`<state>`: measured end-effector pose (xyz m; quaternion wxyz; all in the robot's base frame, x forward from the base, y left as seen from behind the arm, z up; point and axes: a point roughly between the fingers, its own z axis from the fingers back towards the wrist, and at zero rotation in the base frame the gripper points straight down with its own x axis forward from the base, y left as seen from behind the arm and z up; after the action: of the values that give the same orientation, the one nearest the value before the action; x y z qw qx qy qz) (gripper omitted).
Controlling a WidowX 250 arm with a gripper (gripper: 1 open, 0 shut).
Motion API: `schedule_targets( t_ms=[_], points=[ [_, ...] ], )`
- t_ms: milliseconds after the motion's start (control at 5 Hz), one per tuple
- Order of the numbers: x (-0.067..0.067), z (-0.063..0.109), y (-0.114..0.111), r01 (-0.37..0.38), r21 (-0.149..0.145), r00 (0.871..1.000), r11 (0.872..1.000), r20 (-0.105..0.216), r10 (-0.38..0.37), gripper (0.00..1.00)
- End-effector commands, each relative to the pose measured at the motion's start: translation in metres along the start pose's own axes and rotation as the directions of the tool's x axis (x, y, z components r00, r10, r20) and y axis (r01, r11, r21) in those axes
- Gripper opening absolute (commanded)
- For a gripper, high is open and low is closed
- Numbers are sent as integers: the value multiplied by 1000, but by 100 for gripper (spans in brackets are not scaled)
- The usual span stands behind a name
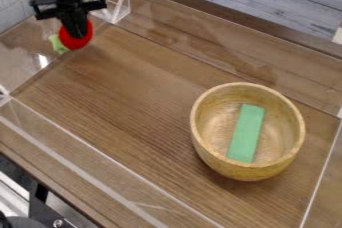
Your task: Move the red object to the left side of the table
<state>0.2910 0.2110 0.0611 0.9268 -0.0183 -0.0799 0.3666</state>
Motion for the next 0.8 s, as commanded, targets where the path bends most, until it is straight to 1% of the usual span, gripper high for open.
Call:
schedule_targets(
  t_ms=[0,200,400,600],
  points=[
    [3,-2,-1,8,21,999,1000,48,-9,0],
    [6,2,-2,-23,33,999,999,25,22,100],
    [9,10,-1,-53,43,999,998,3,53,100],
    [5,0,1,-56,54,998,997,-16,57,100]
  ],
)
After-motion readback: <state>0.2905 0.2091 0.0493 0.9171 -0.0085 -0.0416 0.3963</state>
